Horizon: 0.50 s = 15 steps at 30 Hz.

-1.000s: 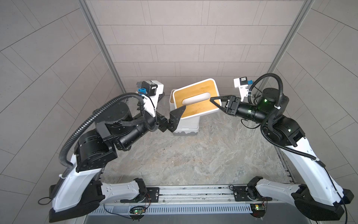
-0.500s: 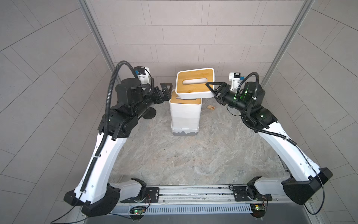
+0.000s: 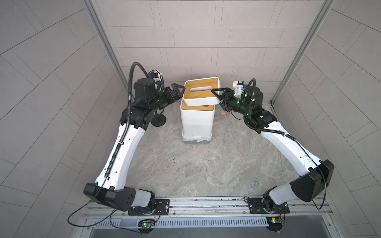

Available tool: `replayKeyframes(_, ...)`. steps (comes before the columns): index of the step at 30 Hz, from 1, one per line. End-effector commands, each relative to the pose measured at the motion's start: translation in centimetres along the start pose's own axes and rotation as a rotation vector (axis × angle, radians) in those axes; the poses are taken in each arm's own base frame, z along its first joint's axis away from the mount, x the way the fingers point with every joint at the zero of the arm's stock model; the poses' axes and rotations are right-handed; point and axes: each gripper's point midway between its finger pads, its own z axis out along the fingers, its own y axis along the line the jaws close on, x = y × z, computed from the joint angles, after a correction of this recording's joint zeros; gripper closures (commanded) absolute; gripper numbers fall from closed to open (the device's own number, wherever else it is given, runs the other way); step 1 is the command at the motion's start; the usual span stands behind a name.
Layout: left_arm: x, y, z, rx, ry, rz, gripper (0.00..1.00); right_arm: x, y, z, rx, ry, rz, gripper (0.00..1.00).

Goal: Stack the tissue boxes
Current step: Place the tissue box at the tissue box.

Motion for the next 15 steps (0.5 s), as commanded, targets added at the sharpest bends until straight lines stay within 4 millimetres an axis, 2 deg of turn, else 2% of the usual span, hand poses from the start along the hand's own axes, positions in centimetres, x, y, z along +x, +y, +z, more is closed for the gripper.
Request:
replayKeyframes(1,-0.1,-0.5,0.5,0.034,0.011,-0.005,0.12,-1.5,5.3,-1.3,-0.165,-0.041,-0.022,0.80)
replayKeyframes(9,0.3,0.6,1.4,-0.001,0.035,0.003,0.15,-1.1,4.2,-1.0,-0.131,-0.011,-0.036,0.76)
replayKeyframes(15,0.6,0.5,1.9,0.012,0.056,0.000,0.17,-0.7,3.6,-0.7,-0.119,0.016,-0.027,0.71)
